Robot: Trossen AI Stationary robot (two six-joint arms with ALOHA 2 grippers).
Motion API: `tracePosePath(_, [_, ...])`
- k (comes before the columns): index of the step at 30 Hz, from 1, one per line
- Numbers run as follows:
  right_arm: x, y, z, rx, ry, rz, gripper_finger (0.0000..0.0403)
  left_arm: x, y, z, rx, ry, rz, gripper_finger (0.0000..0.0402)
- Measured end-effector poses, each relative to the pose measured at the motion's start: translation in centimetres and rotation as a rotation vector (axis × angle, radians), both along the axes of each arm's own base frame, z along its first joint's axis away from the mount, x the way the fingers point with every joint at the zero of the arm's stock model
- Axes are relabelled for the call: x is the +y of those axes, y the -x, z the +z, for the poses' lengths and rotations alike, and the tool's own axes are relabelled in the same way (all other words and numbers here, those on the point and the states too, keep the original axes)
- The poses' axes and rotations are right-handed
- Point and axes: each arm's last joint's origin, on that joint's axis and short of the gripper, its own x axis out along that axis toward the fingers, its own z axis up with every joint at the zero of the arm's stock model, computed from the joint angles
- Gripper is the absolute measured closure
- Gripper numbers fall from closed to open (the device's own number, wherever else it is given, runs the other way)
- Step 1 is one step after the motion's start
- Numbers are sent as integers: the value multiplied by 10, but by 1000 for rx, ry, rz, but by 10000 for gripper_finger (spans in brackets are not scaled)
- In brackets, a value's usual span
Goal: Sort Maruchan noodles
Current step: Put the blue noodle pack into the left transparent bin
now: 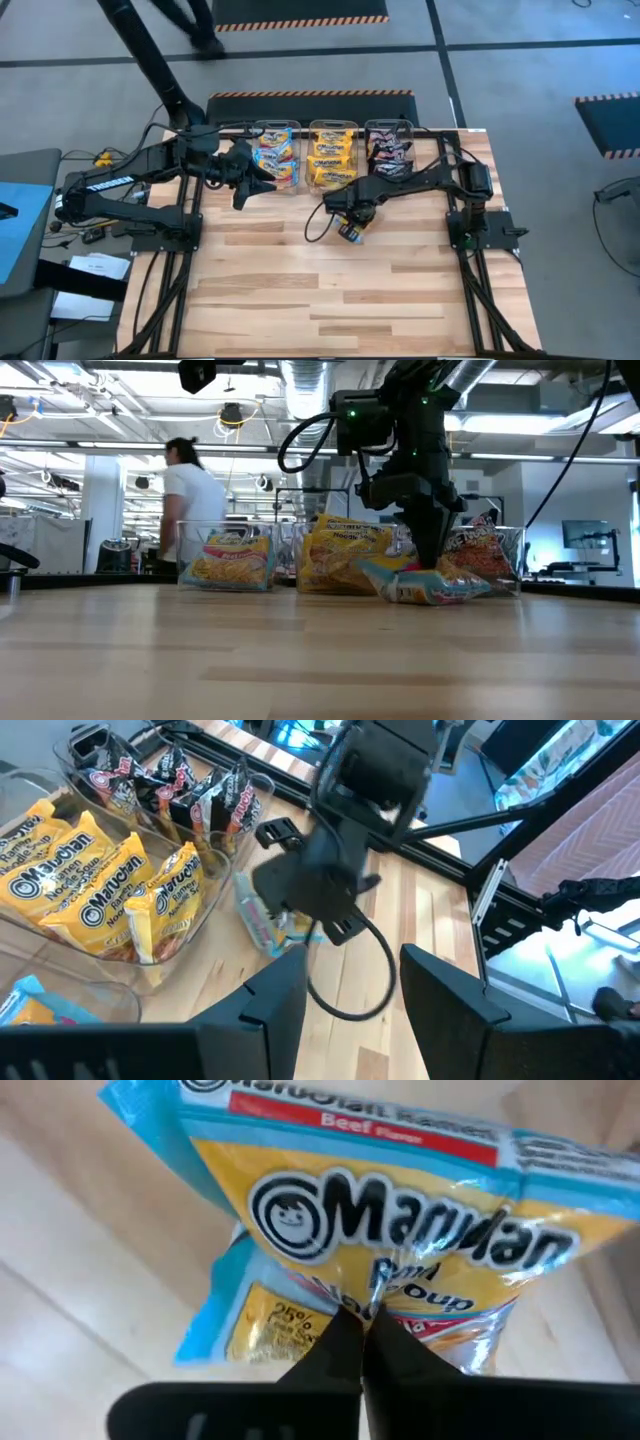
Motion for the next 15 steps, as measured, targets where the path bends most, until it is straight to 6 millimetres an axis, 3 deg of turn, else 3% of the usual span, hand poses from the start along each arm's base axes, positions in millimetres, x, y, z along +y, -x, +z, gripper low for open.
tracePosePath(5, [16,-10,22,7,-5,42,398,0,0,0,0,0,1,252])
tracePosePath(15, [62,-34,84,-211,37,106,400,0,0,0,1,-3,8,252])
